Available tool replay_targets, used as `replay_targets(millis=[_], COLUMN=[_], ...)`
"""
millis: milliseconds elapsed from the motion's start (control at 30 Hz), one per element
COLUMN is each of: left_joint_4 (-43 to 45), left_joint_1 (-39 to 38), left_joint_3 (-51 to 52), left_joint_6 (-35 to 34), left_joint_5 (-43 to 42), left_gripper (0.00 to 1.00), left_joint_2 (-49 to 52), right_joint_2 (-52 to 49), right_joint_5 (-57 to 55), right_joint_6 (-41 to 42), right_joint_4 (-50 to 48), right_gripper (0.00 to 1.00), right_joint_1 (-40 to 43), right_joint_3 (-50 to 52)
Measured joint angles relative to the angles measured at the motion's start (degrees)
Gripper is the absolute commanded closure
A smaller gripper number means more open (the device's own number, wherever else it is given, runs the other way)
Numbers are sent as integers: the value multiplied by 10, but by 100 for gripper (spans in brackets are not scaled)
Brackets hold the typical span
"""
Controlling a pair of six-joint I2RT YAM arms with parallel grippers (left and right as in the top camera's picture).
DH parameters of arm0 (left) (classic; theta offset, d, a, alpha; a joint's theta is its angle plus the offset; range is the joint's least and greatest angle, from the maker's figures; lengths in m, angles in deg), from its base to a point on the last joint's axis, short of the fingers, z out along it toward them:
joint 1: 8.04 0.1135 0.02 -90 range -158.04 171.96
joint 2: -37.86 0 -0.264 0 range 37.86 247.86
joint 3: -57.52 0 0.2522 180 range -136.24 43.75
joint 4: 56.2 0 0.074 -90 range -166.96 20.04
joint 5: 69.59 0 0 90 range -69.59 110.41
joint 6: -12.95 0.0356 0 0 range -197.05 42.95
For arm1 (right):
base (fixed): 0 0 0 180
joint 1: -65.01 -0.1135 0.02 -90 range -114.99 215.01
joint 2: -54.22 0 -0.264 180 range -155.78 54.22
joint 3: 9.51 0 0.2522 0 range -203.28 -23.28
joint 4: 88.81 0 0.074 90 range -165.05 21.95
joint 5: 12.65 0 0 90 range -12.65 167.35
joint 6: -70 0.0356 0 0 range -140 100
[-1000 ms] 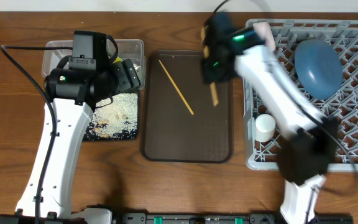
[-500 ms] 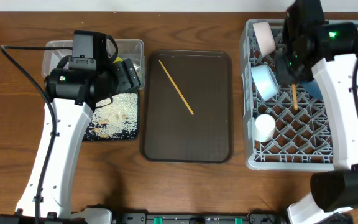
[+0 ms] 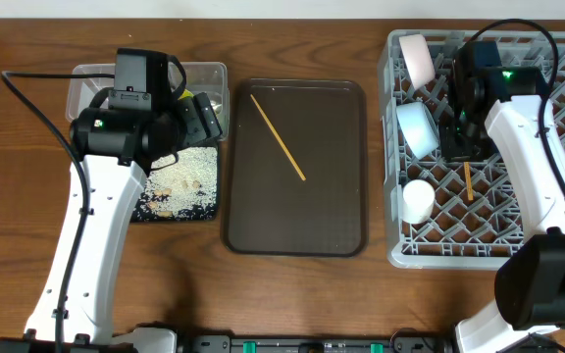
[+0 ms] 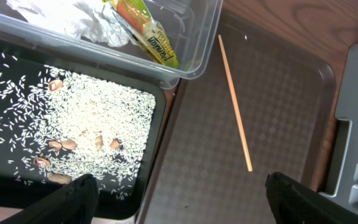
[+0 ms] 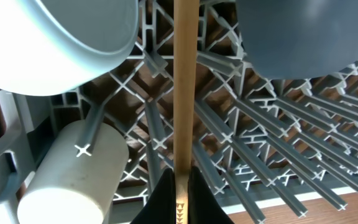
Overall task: Sort waste into correct bins and load items into the dishwasher rack
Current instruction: 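Insert the chopstick upright into the rack with the right gripper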
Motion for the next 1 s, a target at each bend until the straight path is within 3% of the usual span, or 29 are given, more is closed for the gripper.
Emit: replay_targets(millis=[233,433,500,600,833,1000], left_joint_4=[0,0,0,0,0,0], left_joint_1=[0,0,0,0,0,0], left_joint_3=[0,0,0,0,0,0], left_joint_6=[0,0,0,0,0,0], left_joint_5=[0,0,0,0,0,0], left_gripper=[11,11,11,11,11,11], left_joint_2=[0,0,0,0,0,0], right_joint_2=[0,0,0,0,0,0], right_joint_5=[-3,-6,-6,-6,0,63], right_joint_6=[0,1,1,1,0,0], right_joint_4=[0,2,2,1,-11,-13], right_gripper=[94,83,72,66,67,68], right_joint_1=[5,30,33,33,33,26], right_joint_3=[0,0,0,0,-1,-47])
